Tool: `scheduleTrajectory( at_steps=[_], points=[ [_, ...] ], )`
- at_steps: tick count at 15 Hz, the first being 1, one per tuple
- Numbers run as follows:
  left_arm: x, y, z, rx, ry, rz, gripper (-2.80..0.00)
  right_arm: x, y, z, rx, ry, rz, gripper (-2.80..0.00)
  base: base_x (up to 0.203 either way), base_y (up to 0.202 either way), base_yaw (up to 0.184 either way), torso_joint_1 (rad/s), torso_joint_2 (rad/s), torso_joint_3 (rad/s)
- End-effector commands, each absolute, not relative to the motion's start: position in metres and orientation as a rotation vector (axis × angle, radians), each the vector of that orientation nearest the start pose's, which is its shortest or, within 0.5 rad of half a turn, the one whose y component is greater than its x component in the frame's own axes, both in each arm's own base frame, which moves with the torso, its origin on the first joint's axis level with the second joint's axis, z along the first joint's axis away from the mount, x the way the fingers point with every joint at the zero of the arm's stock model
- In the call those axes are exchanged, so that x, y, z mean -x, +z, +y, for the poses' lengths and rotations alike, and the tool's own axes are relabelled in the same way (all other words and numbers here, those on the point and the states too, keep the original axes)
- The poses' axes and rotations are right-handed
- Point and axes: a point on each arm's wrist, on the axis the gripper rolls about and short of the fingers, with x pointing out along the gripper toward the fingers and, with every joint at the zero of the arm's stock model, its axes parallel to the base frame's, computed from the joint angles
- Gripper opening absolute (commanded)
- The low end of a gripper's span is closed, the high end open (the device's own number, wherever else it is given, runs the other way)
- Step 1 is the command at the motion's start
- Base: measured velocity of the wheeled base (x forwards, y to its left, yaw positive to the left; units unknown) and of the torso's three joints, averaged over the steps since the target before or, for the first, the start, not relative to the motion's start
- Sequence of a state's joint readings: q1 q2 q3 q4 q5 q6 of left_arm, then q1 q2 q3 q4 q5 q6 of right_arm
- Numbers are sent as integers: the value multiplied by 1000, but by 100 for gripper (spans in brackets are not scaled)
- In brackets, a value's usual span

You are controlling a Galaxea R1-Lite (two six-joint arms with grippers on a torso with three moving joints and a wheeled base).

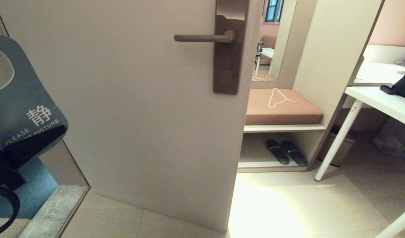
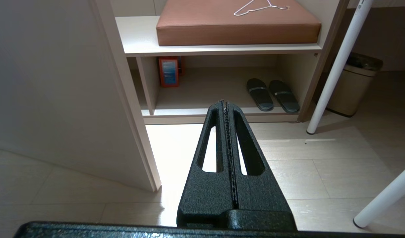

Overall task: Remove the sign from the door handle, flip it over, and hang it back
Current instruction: Hang the sign back with the other side facing out

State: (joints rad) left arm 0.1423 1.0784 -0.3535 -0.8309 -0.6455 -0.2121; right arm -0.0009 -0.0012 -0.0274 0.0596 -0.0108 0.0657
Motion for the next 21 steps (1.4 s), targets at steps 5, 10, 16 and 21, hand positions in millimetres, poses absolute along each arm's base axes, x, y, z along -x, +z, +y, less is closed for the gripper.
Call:
scheduleTrajectory(
  at_steps=[5,10,16,21],
  points=[
    [-192,239,9,165,-541,-47,-280,25,77,0,-66,-13,32,-280,0,0,0,0,0,0],
    [-230,245,-13,131,-653,-44,-280,25,77,0,-66,-13,33,-280,0,0,0,0,0,0],
    [-263,247,-26,79,-694,-55,-280,25,77,0,-66,-13,33,-280,0,0,0,0,0,0],
    [-277,256,-27,73,-696,-68,-280,25,77,0,-66,-13,32,-280,0,0,0,0,0,0]
  ],
)
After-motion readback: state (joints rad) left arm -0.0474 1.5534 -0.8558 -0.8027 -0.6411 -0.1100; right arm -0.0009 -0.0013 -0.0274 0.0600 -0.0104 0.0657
